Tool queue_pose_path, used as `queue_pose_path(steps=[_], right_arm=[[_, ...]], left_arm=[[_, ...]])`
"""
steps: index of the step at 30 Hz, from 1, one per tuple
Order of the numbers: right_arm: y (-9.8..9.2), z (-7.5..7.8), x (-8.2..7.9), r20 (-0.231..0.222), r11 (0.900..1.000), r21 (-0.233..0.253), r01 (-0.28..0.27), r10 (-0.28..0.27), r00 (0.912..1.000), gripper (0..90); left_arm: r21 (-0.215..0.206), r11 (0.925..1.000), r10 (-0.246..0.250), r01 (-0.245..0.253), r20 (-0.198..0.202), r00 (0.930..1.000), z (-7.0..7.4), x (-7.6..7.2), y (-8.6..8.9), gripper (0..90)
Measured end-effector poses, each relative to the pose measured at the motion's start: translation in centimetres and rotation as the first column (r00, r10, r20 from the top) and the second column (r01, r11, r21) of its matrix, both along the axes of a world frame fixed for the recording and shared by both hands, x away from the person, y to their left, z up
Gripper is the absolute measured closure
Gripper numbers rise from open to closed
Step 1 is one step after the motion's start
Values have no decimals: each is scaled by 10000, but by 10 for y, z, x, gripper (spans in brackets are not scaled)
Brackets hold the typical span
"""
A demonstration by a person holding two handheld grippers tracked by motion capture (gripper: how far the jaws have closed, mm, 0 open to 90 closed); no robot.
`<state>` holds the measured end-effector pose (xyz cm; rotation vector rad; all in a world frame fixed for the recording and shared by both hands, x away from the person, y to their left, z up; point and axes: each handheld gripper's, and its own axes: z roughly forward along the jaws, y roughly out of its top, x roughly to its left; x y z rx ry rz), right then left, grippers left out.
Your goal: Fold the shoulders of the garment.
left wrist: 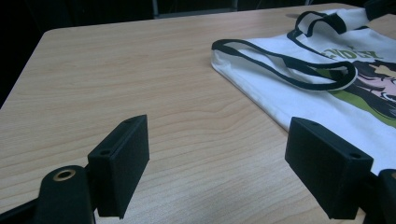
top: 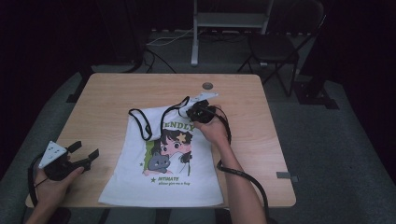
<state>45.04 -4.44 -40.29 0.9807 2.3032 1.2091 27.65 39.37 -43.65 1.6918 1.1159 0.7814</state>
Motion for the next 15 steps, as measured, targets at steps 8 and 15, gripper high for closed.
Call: queue_pose_path(steps=[8,15], right_arm=[[4,-5,-17,-15,9999,86,-79,79,10000,827],[6,-10,-35,-43,9997,88,-231,231,9997,824]], left_arm=[[-85,10000,39,-40,-20,10000,0,0,1,214],[-76,10000,41,-41,-14,10000,0,0,1,214]])
